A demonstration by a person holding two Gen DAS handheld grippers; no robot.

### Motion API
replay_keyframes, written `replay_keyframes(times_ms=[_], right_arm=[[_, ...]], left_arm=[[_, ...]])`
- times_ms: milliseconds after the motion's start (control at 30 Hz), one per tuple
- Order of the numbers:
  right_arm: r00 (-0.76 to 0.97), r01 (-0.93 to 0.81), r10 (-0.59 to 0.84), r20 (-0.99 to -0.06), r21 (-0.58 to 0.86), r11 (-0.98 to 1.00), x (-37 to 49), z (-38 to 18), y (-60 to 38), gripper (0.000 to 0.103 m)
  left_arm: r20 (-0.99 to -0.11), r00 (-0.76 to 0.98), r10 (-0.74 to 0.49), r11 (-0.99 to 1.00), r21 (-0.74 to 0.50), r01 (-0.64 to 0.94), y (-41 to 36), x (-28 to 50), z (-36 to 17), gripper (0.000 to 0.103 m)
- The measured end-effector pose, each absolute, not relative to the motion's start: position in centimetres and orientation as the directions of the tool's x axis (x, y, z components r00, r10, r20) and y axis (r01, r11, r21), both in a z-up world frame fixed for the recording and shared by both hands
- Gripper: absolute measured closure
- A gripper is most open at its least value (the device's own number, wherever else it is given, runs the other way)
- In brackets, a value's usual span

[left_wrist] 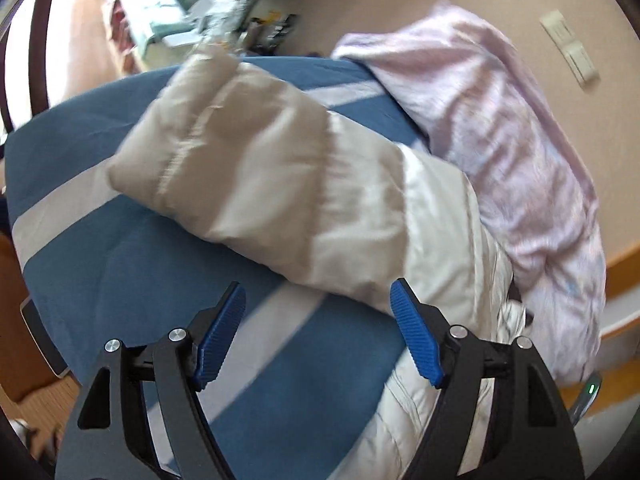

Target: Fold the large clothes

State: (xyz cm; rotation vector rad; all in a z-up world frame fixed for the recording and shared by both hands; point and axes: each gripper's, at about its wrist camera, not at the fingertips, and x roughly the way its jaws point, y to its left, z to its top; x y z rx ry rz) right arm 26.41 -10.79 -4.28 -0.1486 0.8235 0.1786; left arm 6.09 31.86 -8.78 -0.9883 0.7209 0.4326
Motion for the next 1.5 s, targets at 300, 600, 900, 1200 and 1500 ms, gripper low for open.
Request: replay_keyframes(times_ms=[300,600,900,1200,1500], right_arm=[[0.667,-0.219,0.121,-0.735,-0.038,0.975,25.7,-3.7,-11.2,0.031],[0.659,-0.224,0.125,-0.742,-0.035,0.974,25.4,-4.1,-11.8,0.031],[0.675,-0.202,0.117,-0.728,-0.03,0.979,25.0,-3.4,-13.9,0.031],[0.714,-0.141,0.123,-0.69,0.03,0.99,24.9,-1.5,-17.6,0.031],[0.734,-0.125,0.158,-0.661,0.098,0.987,24.6,-0.6,-20.4,0.031]], left_arm=[[-0.693,0.717,0.075,0.306,-0.669,-0.678,35.4,4.8,-10.6,0.044],[-0.675,0.729,0.118,0.167,-0.71,-0.684,37.3,3.6,-12.0,0.084],[-0.636,0.749,0.186,0.227,-0.714,-0.662,37.5,4.2,-9.2,0.101],[-0.439,0.878,0.19,0.499,-0.728,-0.471,33.6,8.2,3.3,0.101],[-0.263,0.961,-0.085,0.696,-0.706,-0.132,22.6,14.6,11.4,0.101]])
